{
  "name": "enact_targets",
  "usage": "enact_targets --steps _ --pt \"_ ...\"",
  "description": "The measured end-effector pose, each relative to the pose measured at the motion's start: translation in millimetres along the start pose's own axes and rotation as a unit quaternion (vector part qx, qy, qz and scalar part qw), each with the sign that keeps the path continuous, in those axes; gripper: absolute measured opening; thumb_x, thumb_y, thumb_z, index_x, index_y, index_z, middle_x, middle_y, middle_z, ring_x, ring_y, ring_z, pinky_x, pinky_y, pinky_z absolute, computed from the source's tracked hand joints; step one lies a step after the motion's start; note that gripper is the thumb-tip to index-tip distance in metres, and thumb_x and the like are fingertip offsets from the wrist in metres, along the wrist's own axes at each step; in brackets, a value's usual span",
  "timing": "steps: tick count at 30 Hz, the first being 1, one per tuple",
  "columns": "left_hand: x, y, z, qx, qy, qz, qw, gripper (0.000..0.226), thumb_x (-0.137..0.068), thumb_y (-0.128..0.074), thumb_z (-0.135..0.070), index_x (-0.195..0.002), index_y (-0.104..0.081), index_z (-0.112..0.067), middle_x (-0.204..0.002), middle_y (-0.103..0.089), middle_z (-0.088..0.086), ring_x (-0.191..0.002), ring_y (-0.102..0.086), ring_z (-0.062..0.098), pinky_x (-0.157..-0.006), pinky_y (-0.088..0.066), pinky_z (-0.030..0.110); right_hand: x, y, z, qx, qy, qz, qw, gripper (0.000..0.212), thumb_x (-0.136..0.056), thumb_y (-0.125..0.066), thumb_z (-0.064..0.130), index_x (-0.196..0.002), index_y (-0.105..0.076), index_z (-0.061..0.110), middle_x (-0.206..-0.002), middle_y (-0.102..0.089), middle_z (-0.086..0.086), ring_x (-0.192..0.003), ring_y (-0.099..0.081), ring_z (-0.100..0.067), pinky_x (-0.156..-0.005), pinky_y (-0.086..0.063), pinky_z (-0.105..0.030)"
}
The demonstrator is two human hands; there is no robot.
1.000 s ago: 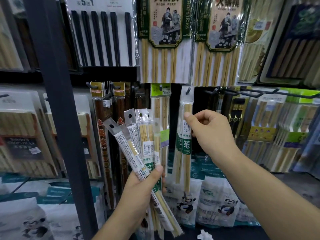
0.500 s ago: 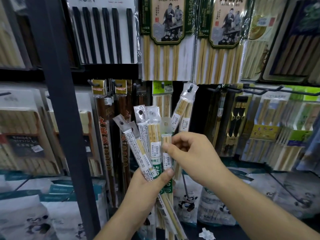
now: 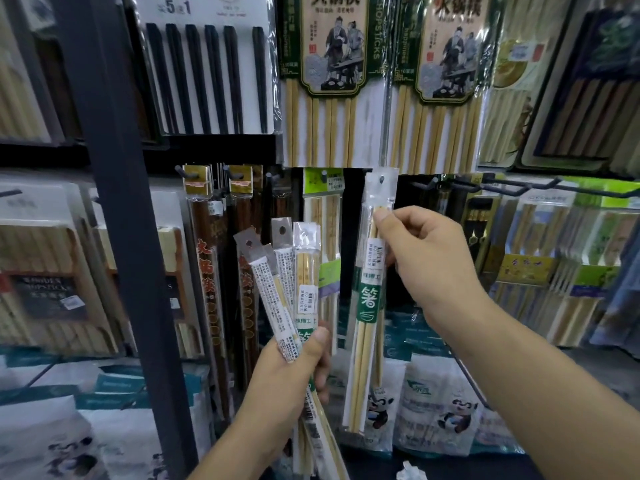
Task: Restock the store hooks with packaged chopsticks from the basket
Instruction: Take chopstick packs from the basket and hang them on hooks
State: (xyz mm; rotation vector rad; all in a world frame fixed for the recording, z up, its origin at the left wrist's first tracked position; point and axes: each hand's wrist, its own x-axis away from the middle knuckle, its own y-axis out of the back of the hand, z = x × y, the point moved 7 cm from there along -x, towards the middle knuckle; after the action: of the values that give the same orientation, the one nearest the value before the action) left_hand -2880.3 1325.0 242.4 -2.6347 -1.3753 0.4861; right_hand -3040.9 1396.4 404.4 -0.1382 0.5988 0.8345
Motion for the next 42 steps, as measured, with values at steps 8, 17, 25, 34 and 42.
enact_targets --steps 8,17,25,34,42 --pt "4 3 2 0.058 0.012 -0.035 0.998 0.030 -0.094 -0.064 -0.042 -0.098 -0.066 -0.013 -0.084 -0.068 0.016 -0.054 -0.052 0.018 -0.046 -0.045 0.031 -6 -2 -5 0.010 -0.020 -0.001 1.000 0.034 -0.097 -0.065 0.036 -0.075 -0.069 0.010 -0.076 -0.060 -0.027 -0.062 -0.050 -0.020 -0.066 -0.050 -0.044" --pt "5 -2 -5 0.051 -0.006 -0.024 0.998 0.021 -0.091 -0.061 -0.033 -0.096 -0.072 -0.016 -0.084 -0.069 0.017 -0.058 -0.057 0.023 -0.048 -0.049 0.033 -10 -2 -5 0.022 -0.024 -0.004 0.999 0.036 -0.096 -0.065 0.039 -0.077 -0.071 0.009 -0.078 -0.063 -0.026 -0.062 -0.054 -0.021 -0.073 -0.056 -0.053" --pt "7 -6 -13 0.051 -0.017 -0.015 0.998 0.015 -0.083 -0.068 -0.033 -0.088 -0.076 -0.022 -0.084 -0.071 0.013 -0.064 -0.063 0.019 -0.055 -0.056 0.034 -3 9 -15 0.101 -0.016 -0.022 0.994 0.040 -0.093 -0.067 0.049 -0.070 -0.070 0.016 -0.067 -0.067 -0.008 -0.062 -0.063 -0.021 -0.066 -0.055 -0.036" --pt "8 -8 -13 0.064 -0.009 -0.010 0.998 0.027 -0.070 -0.084 -0.035 -0.094 -0.075 -0.028 -0.080 -0.072 0.010 -0.063 -0.067 0.023 -0.057 -0.059 0.037 30 -5 -21 0.071 0.011 0.017 0.997 0.018 -0.090 -0.072 0.042 -0.079 -0.070 0.028 -0.072 -0.067 0.012 -0.062 -0.057 0.002 -0.058 -0.048 -0.013" --pt "9 -4 -2 0.105 0.048 -0.059 0.992 0.053 -0.071 -0.081 -0.044 -0.117 -0.068 -0.023 -0.102 -0.077 0.014 -0.079 -0.077 0.038 -0.057 -0.062 0.045 27 -16 -5 -0.006 -0.007 0.043 0.999 0.021 -0.095 -0.068 0.031 -0.081 -0.070 0.014 -0.067 -0.059 -0.008 -0.059 -0.052 -0.008 -0.055 -0.046 -0.019"
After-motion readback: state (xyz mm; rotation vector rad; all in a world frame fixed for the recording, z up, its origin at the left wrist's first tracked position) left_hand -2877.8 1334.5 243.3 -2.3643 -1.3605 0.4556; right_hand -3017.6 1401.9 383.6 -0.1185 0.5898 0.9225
